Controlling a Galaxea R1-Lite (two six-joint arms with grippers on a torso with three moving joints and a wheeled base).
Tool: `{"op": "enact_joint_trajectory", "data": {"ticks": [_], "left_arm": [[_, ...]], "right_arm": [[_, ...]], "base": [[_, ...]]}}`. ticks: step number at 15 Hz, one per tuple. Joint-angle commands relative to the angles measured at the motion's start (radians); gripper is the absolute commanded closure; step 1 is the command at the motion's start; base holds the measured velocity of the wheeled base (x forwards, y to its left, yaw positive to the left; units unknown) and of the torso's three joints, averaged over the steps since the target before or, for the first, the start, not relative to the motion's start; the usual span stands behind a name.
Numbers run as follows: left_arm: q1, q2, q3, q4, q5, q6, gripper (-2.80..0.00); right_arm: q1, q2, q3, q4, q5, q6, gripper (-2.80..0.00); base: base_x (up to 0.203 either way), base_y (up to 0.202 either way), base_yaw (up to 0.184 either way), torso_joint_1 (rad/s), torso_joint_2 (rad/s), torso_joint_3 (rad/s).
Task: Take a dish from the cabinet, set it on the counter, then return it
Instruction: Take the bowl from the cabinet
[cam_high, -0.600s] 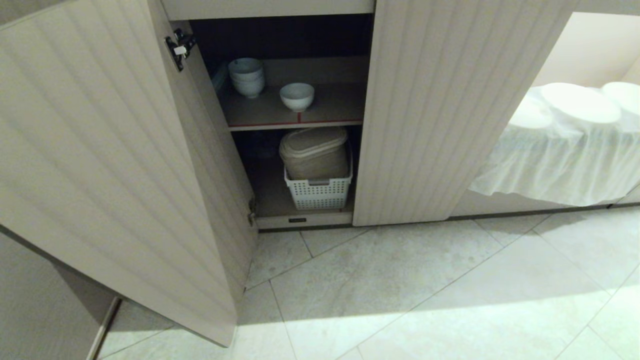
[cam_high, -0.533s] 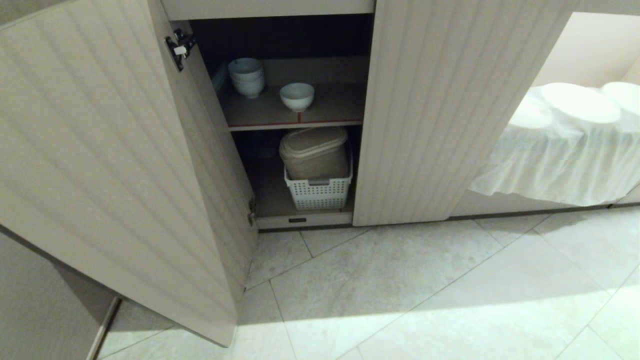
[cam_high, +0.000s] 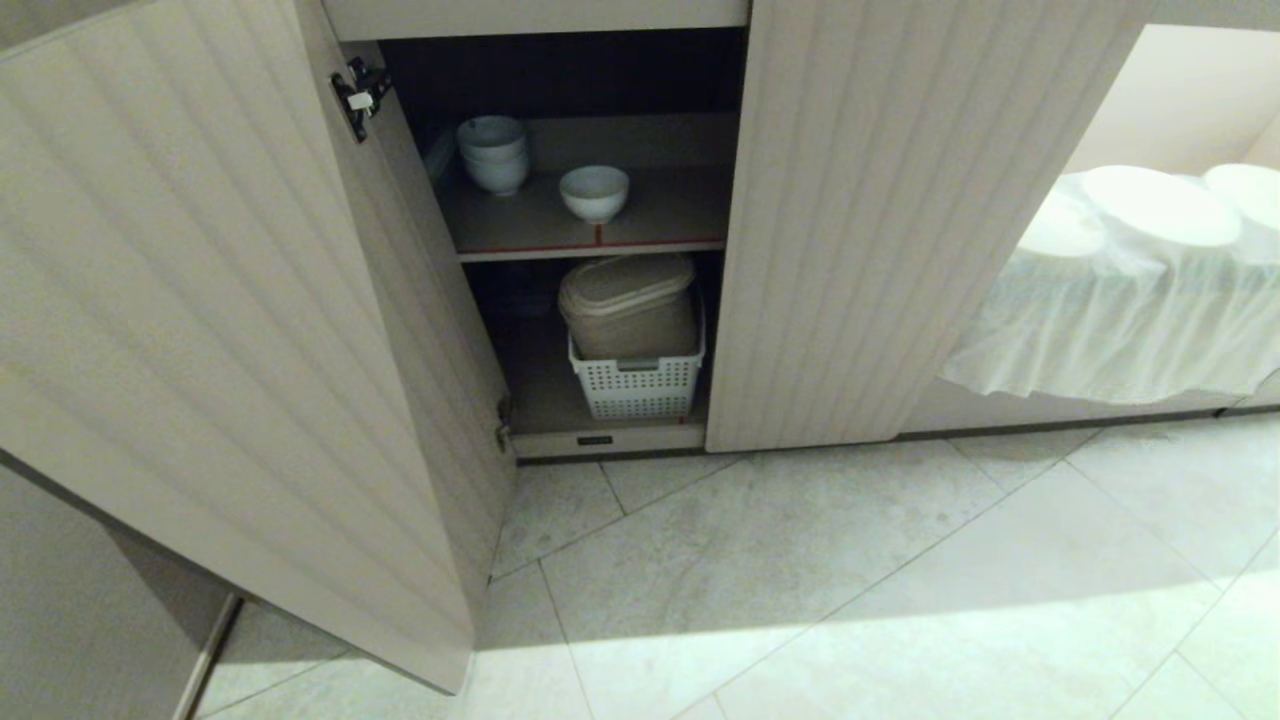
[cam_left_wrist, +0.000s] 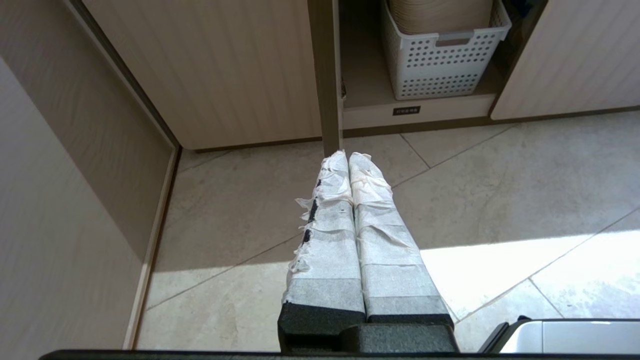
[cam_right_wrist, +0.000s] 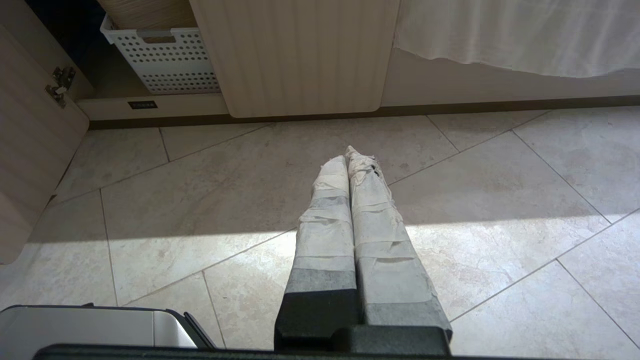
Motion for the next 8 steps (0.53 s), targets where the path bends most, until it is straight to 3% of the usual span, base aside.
{"op": "enact_joint_trajectory", "data": {"ticks": [1, 8], "left_arm": [[0.000, 0.001, -0.001, 0.000, 0.000, -0.001, 0.00], [-0.002, 0.001, 0.000, 0.000, 0.000, -0.001, 0.00]], "right_arm": [[0.000, 0.000, 0.000, 0.000, 0.000, -0.001, 0.00], [0.000, 0.000, 0.000, 0.000, 0.001, -0.001, 0.00]], "base": [[0.000, 0.000, 0.000, 0.000, 0.00, 0.000], [0.000, 0.000, 0.000, 0.000, 0.00, 0.000]]}}
